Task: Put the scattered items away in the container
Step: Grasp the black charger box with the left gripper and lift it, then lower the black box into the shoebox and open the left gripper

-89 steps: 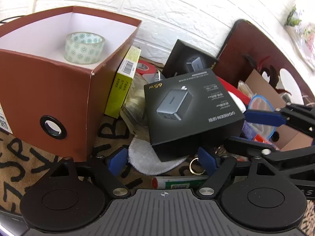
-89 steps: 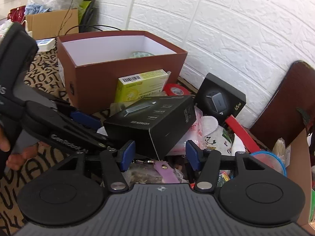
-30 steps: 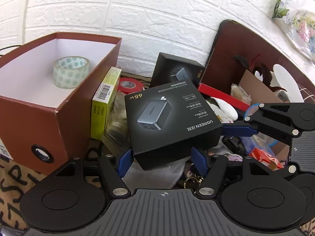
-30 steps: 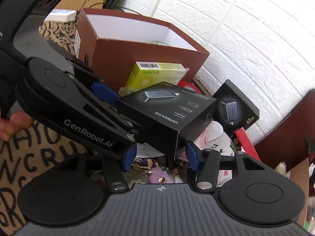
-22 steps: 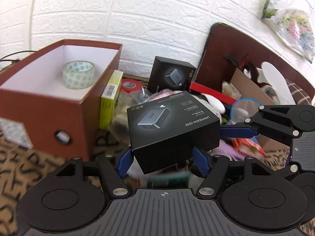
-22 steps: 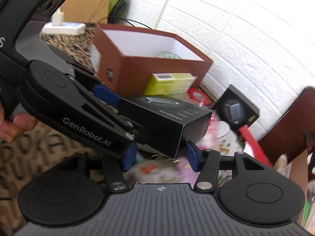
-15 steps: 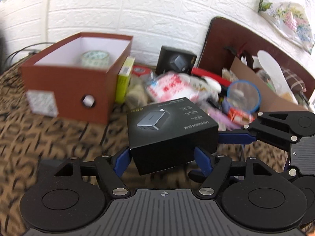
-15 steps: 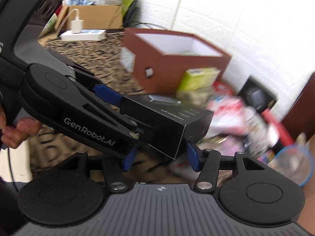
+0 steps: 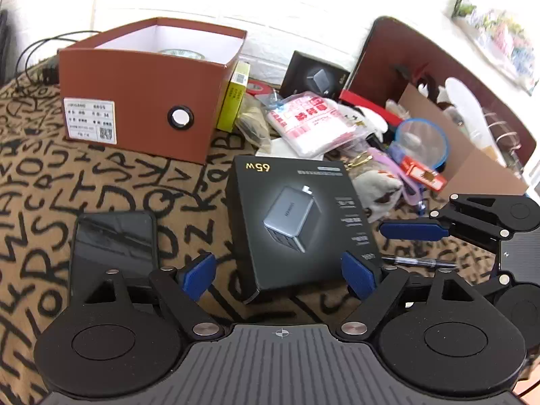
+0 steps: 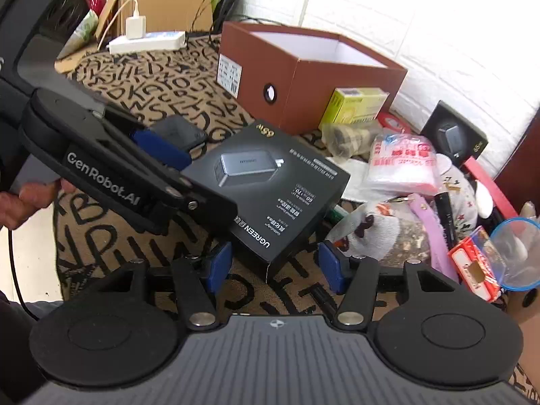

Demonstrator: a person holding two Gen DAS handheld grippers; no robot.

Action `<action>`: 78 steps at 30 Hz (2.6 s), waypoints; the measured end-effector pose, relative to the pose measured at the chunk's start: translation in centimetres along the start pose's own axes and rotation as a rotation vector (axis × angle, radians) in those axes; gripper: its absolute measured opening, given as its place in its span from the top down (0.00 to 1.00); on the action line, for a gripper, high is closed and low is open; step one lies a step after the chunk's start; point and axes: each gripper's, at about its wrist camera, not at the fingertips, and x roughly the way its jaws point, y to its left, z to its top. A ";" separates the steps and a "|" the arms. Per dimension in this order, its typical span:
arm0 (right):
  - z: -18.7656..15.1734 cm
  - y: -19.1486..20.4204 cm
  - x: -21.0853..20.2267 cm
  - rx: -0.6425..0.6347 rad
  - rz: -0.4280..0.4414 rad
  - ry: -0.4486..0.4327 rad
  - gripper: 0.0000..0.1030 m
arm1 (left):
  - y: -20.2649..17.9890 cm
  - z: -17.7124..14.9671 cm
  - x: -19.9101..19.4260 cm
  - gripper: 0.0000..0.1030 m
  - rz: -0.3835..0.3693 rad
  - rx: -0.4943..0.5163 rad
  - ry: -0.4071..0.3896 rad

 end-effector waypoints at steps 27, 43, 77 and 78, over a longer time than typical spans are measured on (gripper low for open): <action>0.6 -0.2 0.3 0.100 0.020 -0.054 0.36 | 0.1 2.9 0.5 0.22 -0.057 -0.037 -0.027; 12.4 -2.7 -2.8 0.085 -0.030 -0.277 0.35 | 1.2 14.2 -6.7 0.19 0.019 0.046 -0.294; 23.3 -8.2 17.4 0.260 0.062 0.074 0.23 | 14.3 24.2 9.6 0.05 0.231 0.047 0.027; 23.2 -8.2 17.4 0.258 0.062 0.076 0.22 | 14.4 24.1 9.5 0.05 0.227 0.051 0.026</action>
